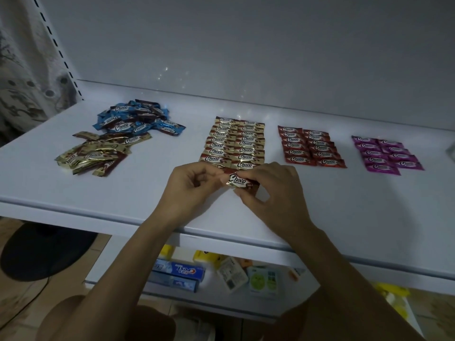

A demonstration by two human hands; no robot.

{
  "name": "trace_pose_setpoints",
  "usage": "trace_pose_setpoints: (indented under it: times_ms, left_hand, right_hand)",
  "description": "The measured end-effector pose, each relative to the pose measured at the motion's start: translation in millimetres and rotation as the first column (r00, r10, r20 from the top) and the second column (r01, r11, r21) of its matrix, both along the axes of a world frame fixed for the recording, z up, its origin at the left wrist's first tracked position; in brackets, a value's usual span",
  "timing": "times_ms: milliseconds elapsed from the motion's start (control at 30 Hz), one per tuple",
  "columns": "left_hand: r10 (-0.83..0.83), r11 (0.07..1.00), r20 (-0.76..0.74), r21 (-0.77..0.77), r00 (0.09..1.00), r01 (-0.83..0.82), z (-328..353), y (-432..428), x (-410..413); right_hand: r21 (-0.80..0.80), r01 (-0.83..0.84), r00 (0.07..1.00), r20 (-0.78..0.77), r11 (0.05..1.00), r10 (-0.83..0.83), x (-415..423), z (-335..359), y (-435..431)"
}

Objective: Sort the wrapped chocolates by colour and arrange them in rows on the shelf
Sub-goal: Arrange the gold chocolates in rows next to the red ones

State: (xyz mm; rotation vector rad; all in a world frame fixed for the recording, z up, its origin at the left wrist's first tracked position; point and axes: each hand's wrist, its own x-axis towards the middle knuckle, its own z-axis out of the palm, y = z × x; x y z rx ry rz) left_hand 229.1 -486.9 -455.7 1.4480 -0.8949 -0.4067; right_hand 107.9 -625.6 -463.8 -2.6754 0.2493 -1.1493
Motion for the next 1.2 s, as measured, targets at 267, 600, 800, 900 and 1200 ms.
trace_pose_setpoints:
  times_ms: [267, 600, 800, 900, 1200]
  left_hand:
    - [0.217, 0.878, 0.752, 0.128, 0.622, -0.461, -18, -3, 1]
    - [0.095, 0.86, 0.788, 0.243, 0.608, -0.448, -21, -6, 1]
    - [0.072, 0.853, 0.794, 0.265, 0.604, -0.45, -21, -6, 0]
    - [0.086, 0.859, 0.792, 0.248, 0.604, -0.448, -21, -6, 0]
    - [0.322, 0.854, 0.75, 0.035, 0.578, -0.52, -6, 11, 2]
  right_hand:
    - [0.121, 0.203, 0.963, -0.203, 0.972, -0.176, 0, -7, -11]
    - [0.099, 0.101, 0.971, -0.228, 0.99, -0.076, 2, -3, -7]
    - [-0.099, 0.065, 0.953, -0.29, 0.993, -0.091, 1, -5, -1]
    - [-0.093, 0.061, 0.944, -0.318, 0.994, -0.088, 2, -3, -2]
    - [0.063, 0.045, 0.981, -0.194, 0.997, -0.032, 20, 13, 12]
